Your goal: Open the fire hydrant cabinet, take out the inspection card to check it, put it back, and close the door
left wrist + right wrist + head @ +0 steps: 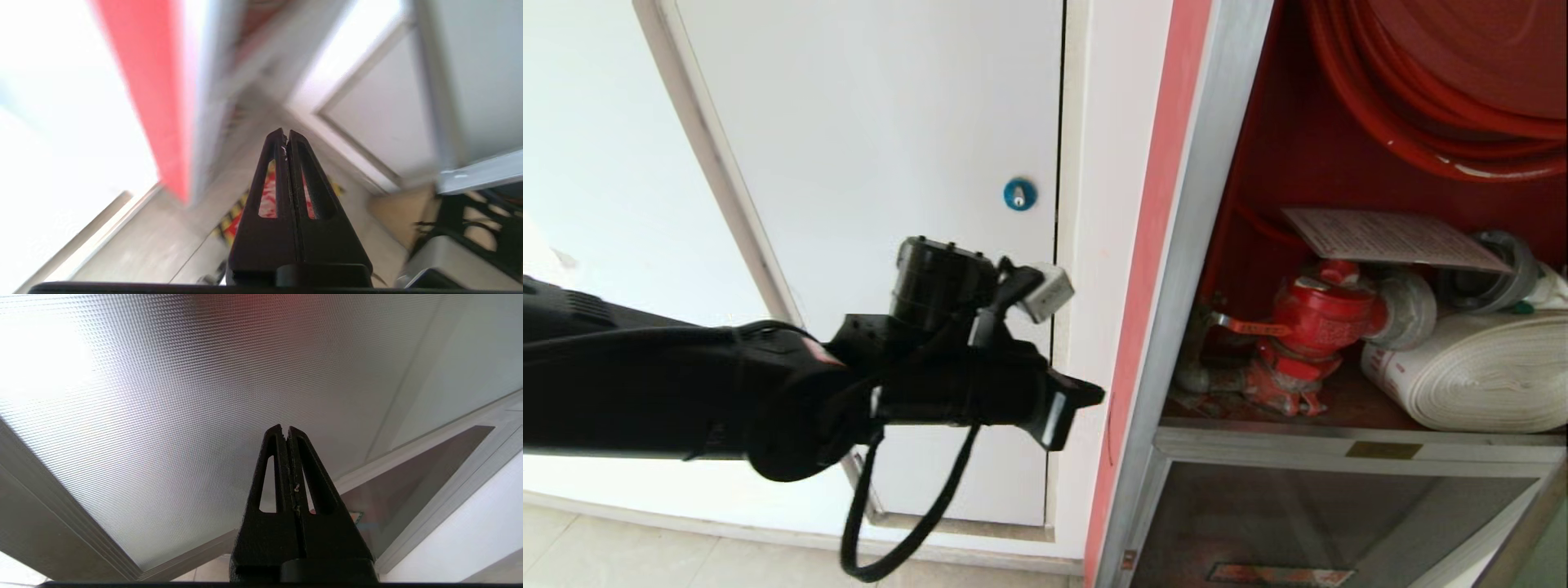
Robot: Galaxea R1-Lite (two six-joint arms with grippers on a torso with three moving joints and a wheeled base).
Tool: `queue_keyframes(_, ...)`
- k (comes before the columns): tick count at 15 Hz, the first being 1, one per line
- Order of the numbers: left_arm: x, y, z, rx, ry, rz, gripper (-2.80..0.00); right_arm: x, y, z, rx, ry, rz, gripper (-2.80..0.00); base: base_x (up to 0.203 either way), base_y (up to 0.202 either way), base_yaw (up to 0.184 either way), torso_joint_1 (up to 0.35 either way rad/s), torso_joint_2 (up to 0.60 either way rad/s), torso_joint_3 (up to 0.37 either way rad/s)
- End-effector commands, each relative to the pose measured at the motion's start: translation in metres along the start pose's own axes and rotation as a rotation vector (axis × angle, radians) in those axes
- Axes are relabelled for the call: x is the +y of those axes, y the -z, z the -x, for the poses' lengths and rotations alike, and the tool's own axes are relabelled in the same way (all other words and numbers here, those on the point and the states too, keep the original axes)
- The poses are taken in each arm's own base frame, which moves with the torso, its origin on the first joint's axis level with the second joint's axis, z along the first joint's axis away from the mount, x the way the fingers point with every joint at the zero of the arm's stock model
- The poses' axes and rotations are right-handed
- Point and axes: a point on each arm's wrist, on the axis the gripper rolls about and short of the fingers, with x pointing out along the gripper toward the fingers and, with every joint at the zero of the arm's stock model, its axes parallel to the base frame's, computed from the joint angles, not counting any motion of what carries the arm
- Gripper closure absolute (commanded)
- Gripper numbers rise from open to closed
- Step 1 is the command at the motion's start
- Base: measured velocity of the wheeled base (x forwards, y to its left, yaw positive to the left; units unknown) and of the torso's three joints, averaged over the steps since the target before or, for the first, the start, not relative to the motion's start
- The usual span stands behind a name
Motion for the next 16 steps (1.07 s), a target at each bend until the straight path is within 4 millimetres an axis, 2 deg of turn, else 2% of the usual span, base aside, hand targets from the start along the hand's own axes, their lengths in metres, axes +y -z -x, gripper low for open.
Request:
queue_keyframes(1, 0.006, -0.003, 0.052, -0.058, -0.081, 0.007, 0.00, 0.000, 0.000, 0.000, 0.000, 0.001, 0.000, 0.00, 0.000, 0.000, 0.000, 0.000, 0.00, 0.000)
queue_keyframes(4, 0.022, 0.018, 0.115, -0.078, -0.249, 0.013, 0.00, 0.000, 0.000, 0.000, 0.001, 0.000, 0.000, 0.00, 0.000, 0.000, 0.000, 0.000, 0.00, 0.000)
queue_keyframes(8, 0.018, 0.036, 0.180, -0.147, -0.437, 0.012, 0.00, 0.000, 0.000, 0.000, 0.001, -0.001, 0.000, 0.00, 0.000, 0.000, 0.000, 0.000, 0.00, 0.000)
queue_keyframes(12, -0.022, 0.048, 0.234, -0.280, -0.618, -0.043, 0.00, 0.000, 0.000, 0.000, 0.001, -0.001, 0.000, 0.00, 0.000, 0.000, 0.000, 0.000, 0.00, 0.000)
queue_keyframes(16, -0.067, 0.068, 0.273, -0.393, -0.856, -0.074, 0.00, 0.000, 0.000, 0.000, 0.001, 0.000, 0.000, 0.00, 0.000, 0.000, 0.000, 0.000, 0.00, 0.000)
